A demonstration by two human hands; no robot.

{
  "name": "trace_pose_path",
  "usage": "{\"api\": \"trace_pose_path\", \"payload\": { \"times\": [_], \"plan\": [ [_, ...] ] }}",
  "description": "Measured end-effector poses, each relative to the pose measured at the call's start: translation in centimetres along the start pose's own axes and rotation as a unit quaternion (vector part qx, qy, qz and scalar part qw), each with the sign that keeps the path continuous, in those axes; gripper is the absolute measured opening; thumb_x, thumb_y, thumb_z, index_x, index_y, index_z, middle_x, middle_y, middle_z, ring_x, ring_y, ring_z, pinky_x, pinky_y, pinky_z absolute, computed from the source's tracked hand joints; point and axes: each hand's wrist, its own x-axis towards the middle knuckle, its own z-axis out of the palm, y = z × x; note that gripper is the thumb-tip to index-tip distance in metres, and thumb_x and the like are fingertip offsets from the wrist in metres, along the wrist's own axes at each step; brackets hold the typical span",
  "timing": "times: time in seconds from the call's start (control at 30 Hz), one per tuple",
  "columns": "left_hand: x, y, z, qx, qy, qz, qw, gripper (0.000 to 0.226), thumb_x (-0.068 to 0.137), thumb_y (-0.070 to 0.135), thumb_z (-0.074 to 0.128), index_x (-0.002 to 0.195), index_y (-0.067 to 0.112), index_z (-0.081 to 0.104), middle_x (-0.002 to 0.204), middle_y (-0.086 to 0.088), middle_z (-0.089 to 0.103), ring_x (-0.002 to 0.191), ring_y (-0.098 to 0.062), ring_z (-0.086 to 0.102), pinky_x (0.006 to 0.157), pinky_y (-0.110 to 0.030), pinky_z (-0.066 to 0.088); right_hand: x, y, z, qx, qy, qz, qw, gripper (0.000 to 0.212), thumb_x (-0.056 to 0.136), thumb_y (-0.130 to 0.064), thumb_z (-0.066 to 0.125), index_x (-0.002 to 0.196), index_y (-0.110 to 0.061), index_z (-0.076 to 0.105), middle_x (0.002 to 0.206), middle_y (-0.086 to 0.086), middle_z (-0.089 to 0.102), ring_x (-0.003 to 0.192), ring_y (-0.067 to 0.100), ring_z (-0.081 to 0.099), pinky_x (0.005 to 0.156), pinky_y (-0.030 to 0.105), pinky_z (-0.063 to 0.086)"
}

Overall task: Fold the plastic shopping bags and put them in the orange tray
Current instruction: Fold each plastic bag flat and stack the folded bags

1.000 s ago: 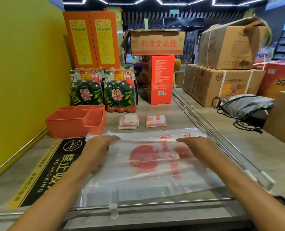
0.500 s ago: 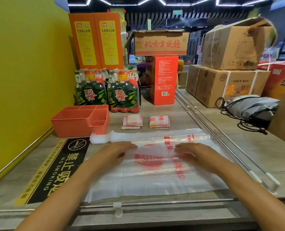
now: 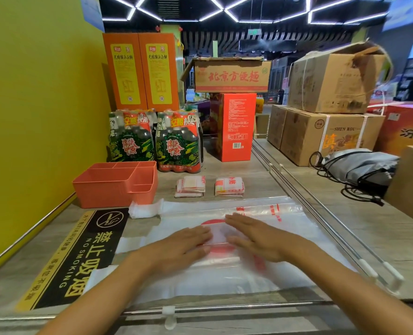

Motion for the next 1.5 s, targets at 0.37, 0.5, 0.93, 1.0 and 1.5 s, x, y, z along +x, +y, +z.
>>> {"api": "trace_pose_path", "payload": {
  "times": [0.37,0.5,0.93,1.0,1.5],
  "plan": [
    [-0.1,-1.0,0.3,0.012,-0.062,-0.068,0.996,0.065,0.104,0.059,0.014,0.16,0.032,-0.003,0.163,0.016,-0.019,0.143,0.006,-0.022,0.115,-0.019,-0.014,3.0,-3.4,2.5,-0.005,-0.112,0.059,0.992,0.108,0.076,-0.089,0.001,0.161,-0.023,-0.006,0.168,-0.004,-0.014,0.153,0.015,-0.016,0.125,0.042,-0.008],
    [0.1,-1.5,0.4,0.003,-0.052,-0.064,0.997,0.066,0.101,0.064,0.011,0.16,0.036,-0.001,0.162,0.02,-0.017,0.143,0.006,-0.022,0.115,-0.019,-0.013,0.6,-0.3,1.1,-0.039,-0.133,0.11,0.984,0.112,0.071,-0.091,-0.006,0.161,-0.024,-0.006,0.167,0.002,-0.016,0.153,0.023,-0.018,0.125,0.048,-0.006],
    [-0.1,-2.2,0.3,-0.009,-0.007,-0.062,0.998,0.07,0.094,0.077,0.022,0.157,0.047,0.015,0.161,0.03,-0.001,0.148,0.008,-0.006,0.121,-0.024,-0.002,-5.6,5.8,-2.0,-0.048,-0.033,0.204,0.977,0.085,0.092,-0.079,0.011,0.159,-0.028,0.025,0.159,0.005,0.032,0.147,0.024,0.028,0.12,0.043,0.025],
    [-0.4,-2.0,-0.3,-0.005,0.022,-0.046,0.999,0.064,0.095,0.073,0.032,0.154,0.049,0.025,0.161,0.032,0.008,0.148,0.009,0.002,0.124,-0.025,0.006,-5.8,4.8,-1.5,0.002,0.042,0.133,0.99,0.075,0.094,-0.076,0.028,0.156,-0.033,0.032,0.164,-0.011,0.024,0.15,0.011,0.022,0.124,0.04,0.021],
    [-5.8,3.4,-0.7,0.016,-0.018,0.009,1.0,0.064,0.09,0.07,0.054,0.148,0.052,0.034,0.15,0.039,0.028,0.133,0.019,0.023,0.11,-0.011,0.022,-7.2,0.0,1.4,0.01,0.018,-0.065,0.998,0.043,0.1,-0.059,0.048,0.141,-0.047,0.051,0.15,-0.034,0.039,0.137,-0.011,0.035,0.117,0.025,0.032]
  ]
}}
